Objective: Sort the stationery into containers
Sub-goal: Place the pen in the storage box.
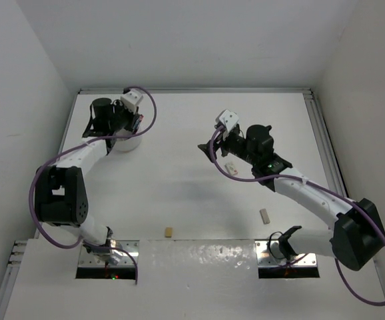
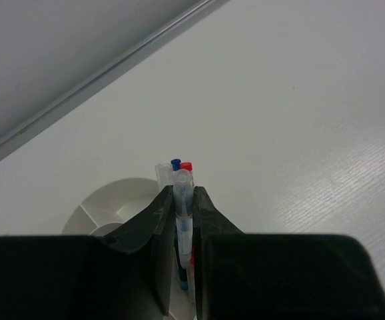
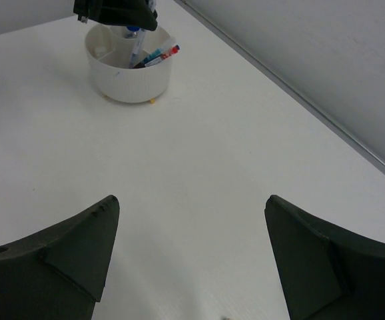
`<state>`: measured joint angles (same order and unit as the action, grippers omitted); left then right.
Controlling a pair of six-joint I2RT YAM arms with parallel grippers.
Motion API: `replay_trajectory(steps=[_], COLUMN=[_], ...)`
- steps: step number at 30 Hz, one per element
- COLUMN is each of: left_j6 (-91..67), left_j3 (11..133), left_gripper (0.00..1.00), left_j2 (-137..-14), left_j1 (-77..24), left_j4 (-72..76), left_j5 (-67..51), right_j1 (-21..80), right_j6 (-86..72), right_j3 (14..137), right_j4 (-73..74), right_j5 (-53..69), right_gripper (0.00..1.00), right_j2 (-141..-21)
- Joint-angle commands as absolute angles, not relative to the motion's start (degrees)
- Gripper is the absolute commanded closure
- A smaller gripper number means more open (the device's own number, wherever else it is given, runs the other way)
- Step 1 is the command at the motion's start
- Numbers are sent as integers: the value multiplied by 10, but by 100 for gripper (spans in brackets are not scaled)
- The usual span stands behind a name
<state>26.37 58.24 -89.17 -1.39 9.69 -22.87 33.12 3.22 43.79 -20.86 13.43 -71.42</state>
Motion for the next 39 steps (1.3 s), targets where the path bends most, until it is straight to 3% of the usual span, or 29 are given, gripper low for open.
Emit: replay_trajectory(steps=[1,19,39], left_j6=[252,282,430], left_j3=[576,551,564], left_gripper=[100,100,100], left_j2=[-903,-949,-897], left_j1=[-6,0,36], left_j4=[124,156,46], left_j5=[-227,-204,-351], right_j1=[328,324,323], right_j6=[21,26,29], right_j3=[469,484,490], right_j4=[-221,-189,-185], right_j5=[153,155,170], right_gripper=[12,12,12], right_j2=[-719,-734,-730])
